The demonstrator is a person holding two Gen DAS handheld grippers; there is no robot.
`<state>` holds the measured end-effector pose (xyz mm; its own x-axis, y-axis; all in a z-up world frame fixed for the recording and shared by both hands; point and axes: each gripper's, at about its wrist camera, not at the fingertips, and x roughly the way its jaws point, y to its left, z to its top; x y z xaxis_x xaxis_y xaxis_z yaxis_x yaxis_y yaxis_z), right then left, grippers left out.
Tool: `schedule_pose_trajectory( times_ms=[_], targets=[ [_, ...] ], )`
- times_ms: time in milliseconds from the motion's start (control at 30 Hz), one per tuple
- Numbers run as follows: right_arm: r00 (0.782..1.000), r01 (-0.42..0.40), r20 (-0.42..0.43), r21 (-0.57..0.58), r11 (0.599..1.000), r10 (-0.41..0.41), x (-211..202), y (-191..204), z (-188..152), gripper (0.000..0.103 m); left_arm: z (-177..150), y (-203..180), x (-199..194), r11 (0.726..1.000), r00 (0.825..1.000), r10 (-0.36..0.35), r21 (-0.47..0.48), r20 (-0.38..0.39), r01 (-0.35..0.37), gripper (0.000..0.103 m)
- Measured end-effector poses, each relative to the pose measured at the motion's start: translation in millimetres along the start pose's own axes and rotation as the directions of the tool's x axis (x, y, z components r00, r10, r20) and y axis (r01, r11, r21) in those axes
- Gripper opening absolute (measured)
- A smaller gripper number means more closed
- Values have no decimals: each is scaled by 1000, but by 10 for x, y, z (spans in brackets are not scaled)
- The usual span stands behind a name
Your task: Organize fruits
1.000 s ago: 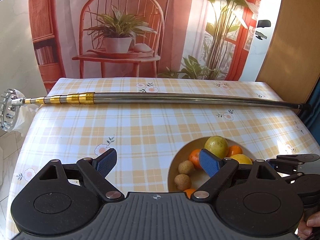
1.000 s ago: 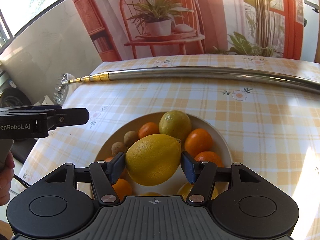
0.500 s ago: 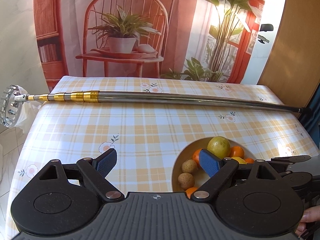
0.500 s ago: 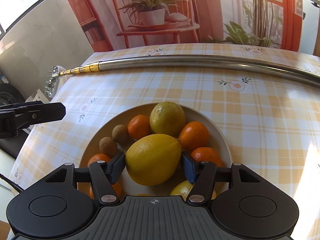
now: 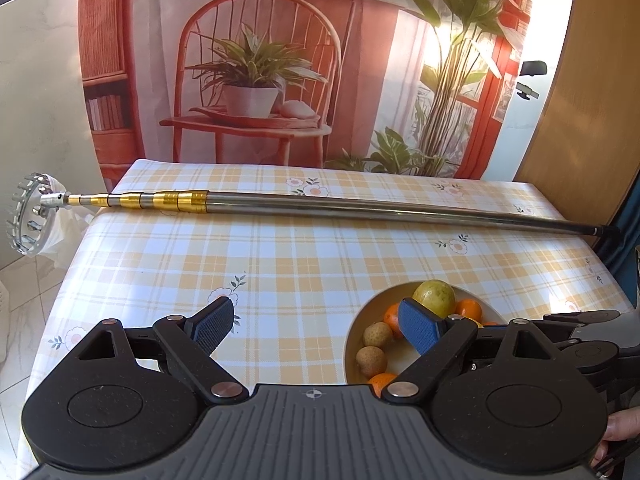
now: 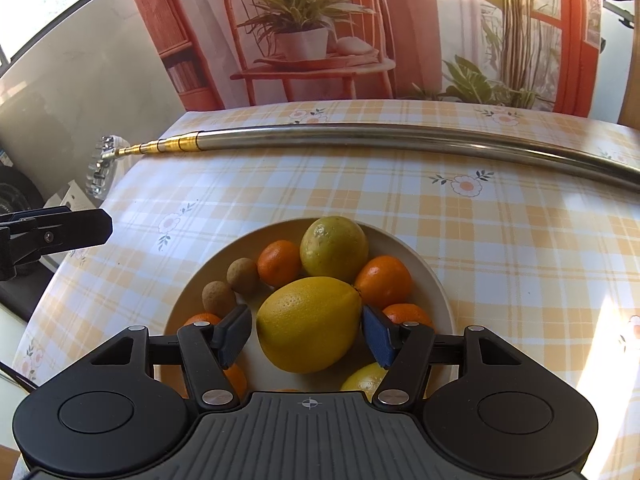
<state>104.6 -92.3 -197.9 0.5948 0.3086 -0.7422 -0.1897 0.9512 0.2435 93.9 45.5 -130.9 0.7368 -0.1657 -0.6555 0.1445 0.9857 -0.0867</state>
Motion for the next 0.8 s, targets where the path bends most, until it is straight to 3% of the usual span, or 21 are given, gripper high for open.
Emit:
schedule_pose_trajectory(
  times_ms=[200,367,433,500,600,700,800],
  targets=[
    [999,-2,51,-31,1000,4,-234,81,20,65,57,-16,-194,1000,999,-18,-9,34,18,91],
    [990,27,142,-83,996,-15,-579,225,95,84,139,-85,-424,999,996,-47,4,82,47,91],
    [982,66,182,-98,993,-47,-765,292,126,96,179,-115,-556,997,991,-80,8,105,79,91],
    [968,92,244,-109,990,-64,-999,348,140,103,209,-169,-704,995,985,-94,26,143,91,92],
    [946,114,315,-92,989,-80,-1347,383,194,103,261,-251,-930,992,974,-122,47,193,115,97],
    [908,138,409,-78,987,-95,-1751,430,250,103,324,-324,-1160,985,956,-172,61,236,162,99],
    [866,175,485,-66,982,-122,-2110,479,305,103,373,-421,-1391,986,943,-159,87,292,140,103]
  ],
)
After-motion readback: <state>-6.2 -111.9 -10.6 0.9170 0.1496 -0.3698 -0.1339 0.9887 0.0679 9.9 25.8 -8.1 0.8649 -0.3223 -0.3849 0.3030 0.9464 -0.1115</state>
